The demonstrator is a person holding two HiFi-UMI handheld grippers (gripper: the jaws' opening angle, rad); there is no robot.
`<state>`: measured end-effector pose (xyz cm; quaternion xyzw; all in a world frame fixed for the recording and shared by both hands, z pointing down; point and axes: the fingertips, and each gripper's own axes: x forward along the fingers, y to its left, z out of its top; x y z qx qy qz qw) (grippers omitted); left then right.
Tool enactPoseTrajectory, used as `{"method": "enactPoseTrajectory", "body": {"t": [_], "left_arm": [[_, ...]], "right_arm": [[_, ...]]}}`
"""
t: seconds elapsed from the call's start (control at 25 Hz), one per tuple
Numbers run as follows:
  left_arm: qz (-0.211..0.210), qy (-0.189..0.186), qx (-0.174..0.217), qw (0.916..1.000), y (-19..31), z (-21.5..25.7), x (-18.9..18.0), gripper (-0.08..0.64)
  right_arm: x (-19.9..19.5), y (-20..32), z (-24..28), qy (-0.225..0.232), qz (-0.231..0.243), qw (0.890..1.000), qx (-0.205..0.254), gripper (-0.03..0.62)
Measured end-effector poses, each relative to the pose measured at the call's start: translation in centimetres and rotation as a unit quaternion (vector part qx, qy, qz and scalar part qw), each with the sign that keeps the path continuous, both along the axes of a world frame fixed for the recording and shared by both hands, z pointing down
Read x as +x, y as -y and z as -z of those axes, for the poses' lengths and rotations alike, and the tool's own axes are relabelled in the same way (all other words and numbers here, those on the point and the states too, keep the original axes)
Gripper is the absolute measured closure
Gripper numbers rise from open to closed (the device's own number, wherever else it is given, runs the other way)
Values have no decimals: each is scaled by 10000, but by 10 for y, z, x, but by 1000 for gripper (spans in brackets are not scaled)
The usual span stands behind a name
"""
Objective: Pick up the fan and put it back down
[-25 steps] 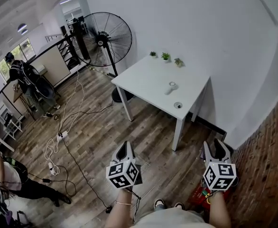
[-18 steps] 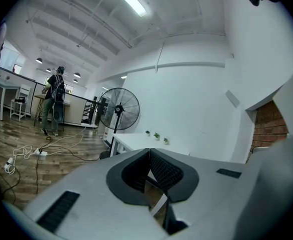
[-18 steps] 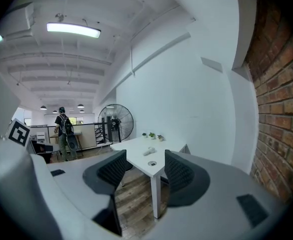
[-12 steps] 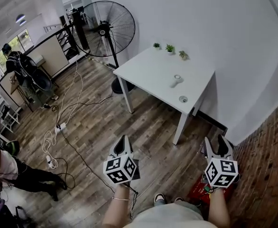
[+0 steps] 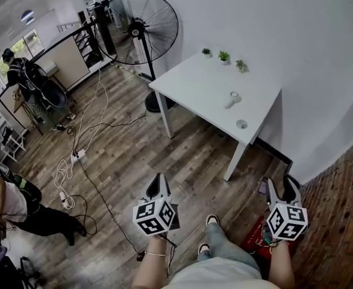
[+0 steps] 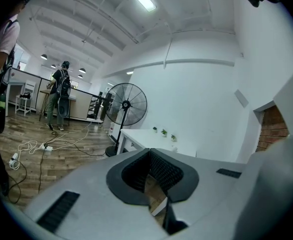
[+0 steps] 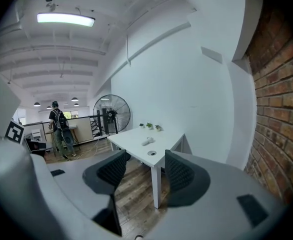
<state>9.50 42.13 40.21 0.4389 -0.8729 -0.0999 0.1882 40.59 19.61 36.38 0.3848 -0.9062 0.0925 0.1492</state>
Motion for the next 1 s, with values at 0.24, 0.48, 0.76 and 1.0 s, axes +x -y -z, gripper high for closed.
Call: {"method": "enactPoseTrajectory", "body": {"t": [0.24,0.48,0.76,1.0], "left_arm": [[119,-9,49,9999,5,-8,-28,548],[360,-135,20,9993,20,-32,-85,548],[374,-50,-39,9993,59,-27,-161,548],[122,62,-140,9998,108,-21,-209,548]], "right_arm": [[-38,24,-4,-114,118,9998,74,352],[-111,60,-13,-91,320,9994,123,354],[-188,111,-13,-34,284,9996,78,355],[-226,152,-21,47,65,9999,-78,355]]}}
